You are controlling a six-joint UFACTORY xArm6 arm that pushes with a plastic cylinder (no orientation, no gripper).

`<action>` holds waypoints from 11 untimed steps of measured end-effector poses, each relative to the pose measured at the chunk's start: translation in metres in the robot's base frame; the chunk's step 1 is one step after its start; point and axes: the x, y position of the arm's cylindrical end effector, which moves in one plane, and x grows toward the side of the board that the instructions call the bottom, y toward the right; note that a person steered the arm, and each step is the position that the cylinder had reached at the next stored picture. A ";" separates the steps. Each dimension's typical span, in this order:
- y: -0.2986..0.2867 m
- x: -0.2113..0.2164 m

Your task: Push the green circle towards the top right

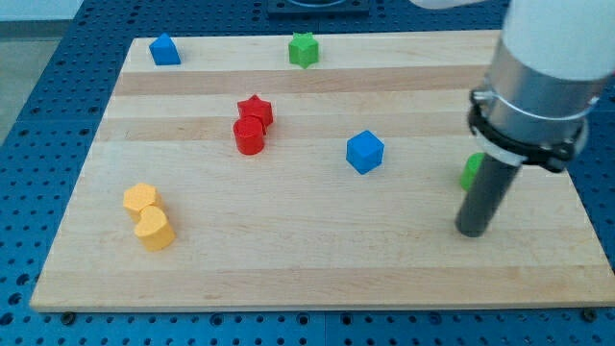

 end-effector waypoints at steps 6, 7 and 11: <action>0.013 -0.148; 0.011 -0.130; -0.012 -0.146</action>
